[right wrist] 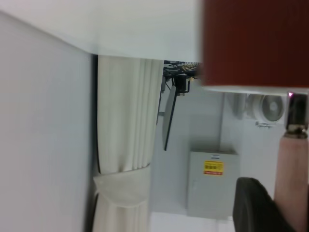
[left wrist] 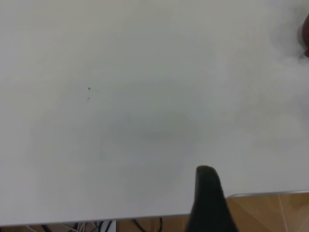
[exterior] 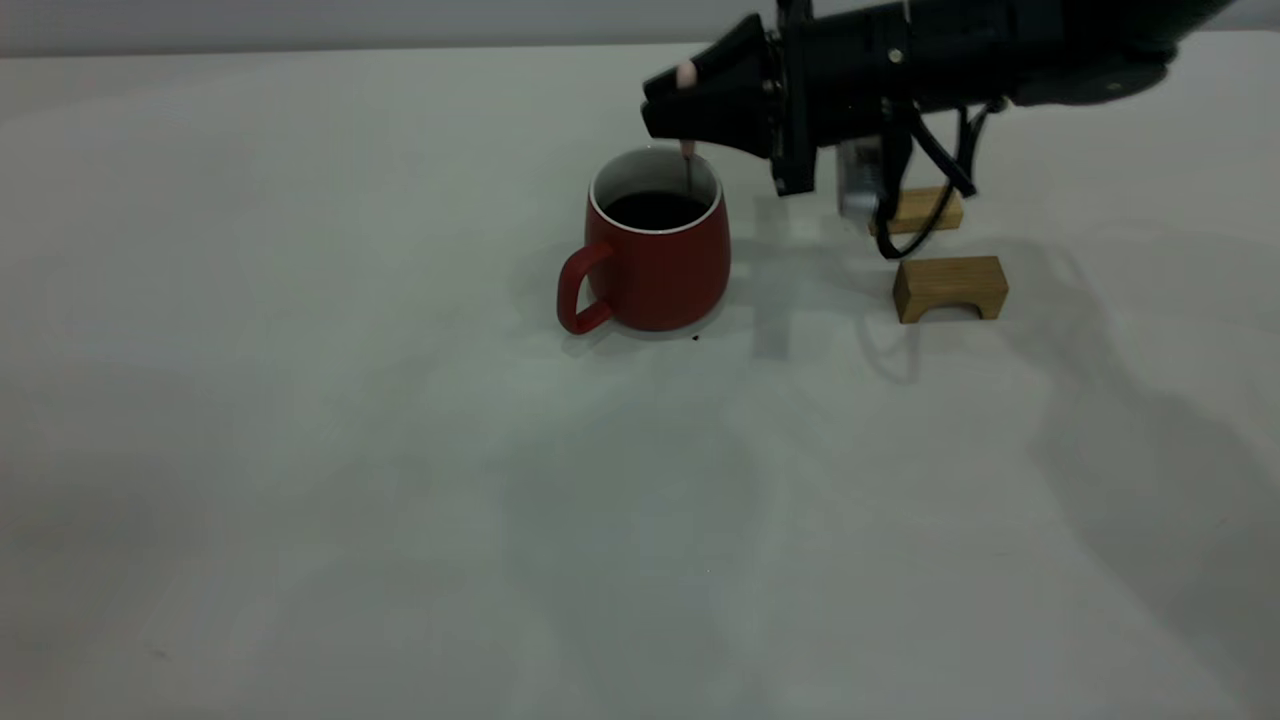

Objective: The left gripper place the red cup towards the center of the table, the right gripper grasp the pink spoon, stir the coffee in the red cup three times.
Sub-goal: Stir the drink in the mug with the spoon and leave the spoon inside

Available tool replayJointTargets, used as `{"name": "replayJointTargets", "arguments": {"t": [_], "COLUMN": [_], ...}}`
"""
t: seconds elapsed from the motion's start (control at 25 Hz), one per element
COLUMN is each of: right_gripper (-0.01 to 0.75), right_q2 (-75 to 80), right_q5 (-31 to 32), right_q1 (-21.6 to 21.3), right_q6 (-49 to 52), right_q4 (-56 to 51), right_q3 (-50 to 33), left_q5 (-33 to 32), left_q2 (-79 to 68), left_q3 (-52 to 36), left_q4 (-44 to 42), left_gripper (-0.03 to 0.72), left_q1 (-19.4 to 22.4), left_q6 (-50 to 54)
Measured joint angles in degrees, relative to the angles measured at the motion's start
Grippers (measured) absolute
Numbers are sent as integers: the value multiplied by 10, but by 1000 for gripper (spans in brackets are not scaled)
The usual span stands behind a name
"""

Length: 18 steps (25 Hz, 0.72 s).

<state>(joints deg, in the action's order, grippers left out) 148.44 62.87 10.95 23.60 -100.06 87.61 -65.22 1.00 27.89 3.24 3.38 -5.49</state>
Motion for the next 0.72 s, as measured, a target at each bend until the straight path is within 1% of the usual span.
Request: {"name": "replayJointTargets", "arguments": {"t": [0.08,0.2,0.32,0.4,0.52,0.72], "right_gripper": [119,119,119,119,119,119], "right_q2": [-4,0,18,30,34,35], "right_q5": [6,12,14,14,11,7], "right_q1": [7,31,55,60,47,7], "right_q6": [0,4,12,14,14,17], "right_q4": [-10,-11,-10,-10,-11,-10], "right_q3": [-19,-13,32,63,80,80], "left_q5": [0,0,0,0,0,0], "left_q2": [0,0,0,0,0,0], "left_q3": [0,0,0,0,0,0], "left_q4": [0,0,0,0,0,0], "left_gripper": [586,586,586,586,586,586], "left_q1": [0,0,0,0,0,0], "left_q6": [0,0,0,0,0,0]}}
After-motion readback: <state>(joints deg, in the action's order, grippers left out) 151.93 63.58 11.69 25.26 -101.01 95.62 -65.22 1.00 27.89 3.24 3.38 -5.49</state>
